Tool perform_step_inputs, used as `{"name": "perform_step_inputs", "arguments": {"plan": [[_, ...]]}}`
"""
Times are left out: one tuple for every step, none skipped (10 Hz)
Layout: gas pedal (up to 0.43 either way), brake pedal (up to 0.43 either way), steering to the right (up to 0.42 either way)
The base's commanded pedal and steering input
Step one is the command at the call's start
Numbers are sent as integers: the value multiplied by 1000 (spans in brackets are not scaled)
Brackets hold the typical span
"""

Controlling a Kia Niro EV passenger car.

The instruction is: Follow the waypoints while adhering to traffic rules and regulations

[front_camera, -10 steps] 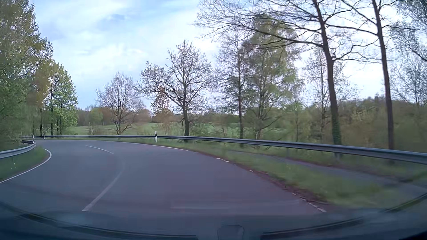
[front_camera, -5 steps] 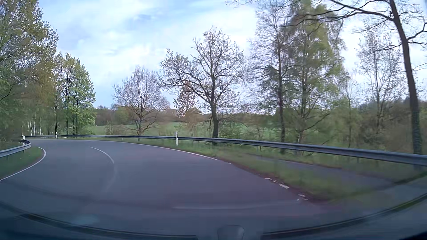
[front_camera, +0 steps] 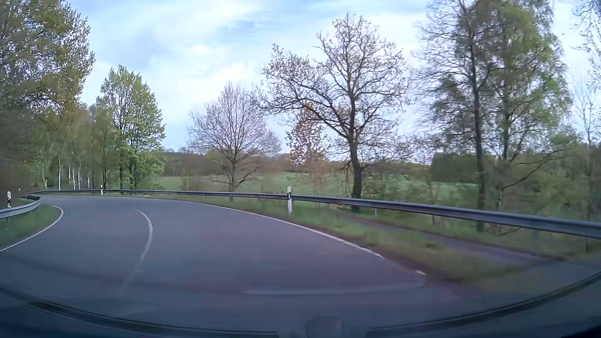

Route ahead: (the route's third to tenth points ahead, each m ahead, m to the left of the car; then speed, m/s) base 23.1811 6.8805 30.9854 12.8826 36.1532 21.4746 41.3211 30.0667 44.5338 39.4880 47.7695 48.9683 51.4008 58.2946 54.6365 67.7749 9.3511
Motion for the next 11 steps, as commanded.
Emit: {"name": "perform_step_inputs", "arguments": {"plan": [[39, 0, -130], [47, 0, -134], [47, 0, -138], [47, 0, -139], [47, 0, -140], [47, 0, -140], [47, 0, -140], [59, 0, -140], [59, 0, -140], [59, 0, -139], [59, 0, -140]]}}
